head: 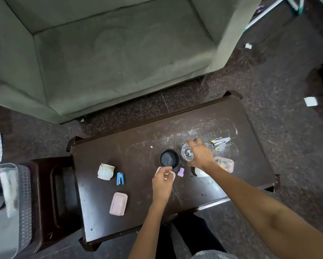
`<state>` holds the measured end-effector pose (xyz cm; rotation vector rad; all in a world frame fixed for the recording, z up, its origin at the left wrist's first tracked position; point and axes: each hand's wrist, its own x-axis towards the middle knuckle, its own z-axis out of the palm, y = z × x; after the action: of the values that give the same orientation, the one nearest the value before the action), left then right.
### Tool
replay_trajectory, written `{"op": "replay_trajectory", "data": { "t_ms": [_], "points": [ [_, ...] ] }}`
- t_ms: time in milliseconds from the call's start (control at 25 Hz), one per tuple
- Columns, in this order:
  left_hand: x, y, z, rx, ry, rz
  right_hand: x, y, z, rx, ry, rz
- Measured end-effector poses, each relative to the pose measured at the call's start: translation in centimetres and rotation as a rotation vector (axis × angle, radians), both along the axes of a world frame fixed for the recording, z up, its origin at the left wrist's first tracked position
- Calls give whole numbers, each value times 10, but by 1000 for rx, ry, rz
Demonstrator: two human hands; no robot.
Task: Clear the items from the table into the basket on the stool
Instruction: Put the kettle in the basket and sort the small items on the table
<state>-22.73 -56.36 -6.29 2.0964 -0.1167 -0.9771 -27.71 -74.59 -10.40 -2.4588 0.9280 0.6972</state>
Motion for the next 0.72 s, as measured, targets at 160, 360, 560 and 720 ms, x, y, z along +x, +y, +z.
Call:
{"op": "replay_trajectory", "data": {
  "t_ms": [160, 360, 560, 720],
  "points": [
    [3, -3, -4, 7, 29, 11, 5, -2, -16, 20, 23, 54],
    [4, 0, -11, 28, 30, 29, 6, -1, -24, 12, 44, 79],
    [5, 5, -14, 24, 53, 69, 10, 3, -29, 11, 53, 81],
    [6, 9, -16, 32, 45, 66, 7, 3, -33, -1, 66, 118]
  ]
}}
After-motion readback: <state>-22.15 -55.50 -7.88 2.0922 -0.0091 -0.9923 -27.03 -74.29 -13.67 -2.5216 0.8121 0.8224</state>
